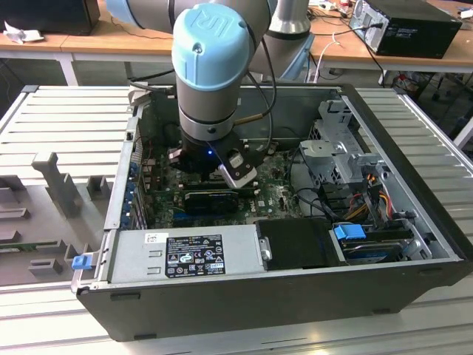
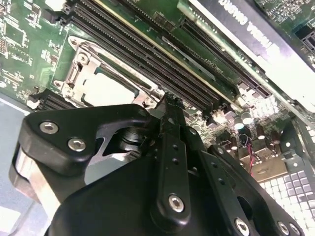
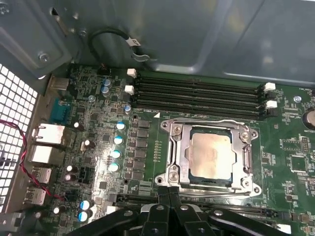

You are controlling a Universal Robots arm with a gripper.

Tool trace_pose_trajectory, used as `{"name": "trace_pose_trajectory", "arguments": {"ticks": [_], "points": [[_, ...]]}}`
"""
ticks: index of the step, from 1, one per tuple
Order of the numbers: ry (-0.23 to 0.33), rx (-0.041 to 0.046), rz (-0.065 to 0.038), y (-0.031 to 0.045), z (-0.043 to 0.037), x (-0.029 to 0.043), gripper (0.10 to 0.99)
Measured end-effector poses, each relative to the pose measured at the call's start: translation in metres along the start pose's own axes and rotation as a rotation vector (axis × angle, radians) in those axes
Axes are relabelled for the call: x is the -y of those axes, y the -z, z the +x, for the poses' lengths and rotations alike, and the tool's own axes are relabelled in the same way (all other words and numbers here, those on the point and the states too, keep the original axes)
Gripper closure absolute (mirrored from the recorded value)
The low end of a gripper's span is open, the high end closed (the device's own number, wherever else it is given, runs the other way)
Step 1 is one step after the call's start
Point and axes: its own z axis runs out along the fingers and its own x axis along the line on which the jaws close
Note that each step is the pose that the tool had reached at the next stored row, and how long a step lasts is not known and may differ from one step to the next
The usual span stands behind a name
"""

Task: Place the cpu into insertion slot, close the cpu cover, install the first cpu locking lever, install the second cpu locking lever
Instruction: 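Install the second cpu locking lever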

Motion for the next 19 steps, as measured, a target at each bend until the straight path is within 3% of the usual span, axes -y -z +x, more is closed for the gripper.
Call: {"name": "trace_pose_trajectory", "arguments": {"ticks": [6,12,16,19], "points": [[0.0,0.0013,-0.014,-0.0102,0.0012,0.0033,0.98],[0.0,0.0021,-0.024,-0.0148,0.0014,0.0048,0.98],[0.0,0.0048,-0.051,-0.0168,0.0014,0.0052,0.98],[0.001,0.0062,-0.064,-0.0183,0.0014,0.0055,0.98]]}}
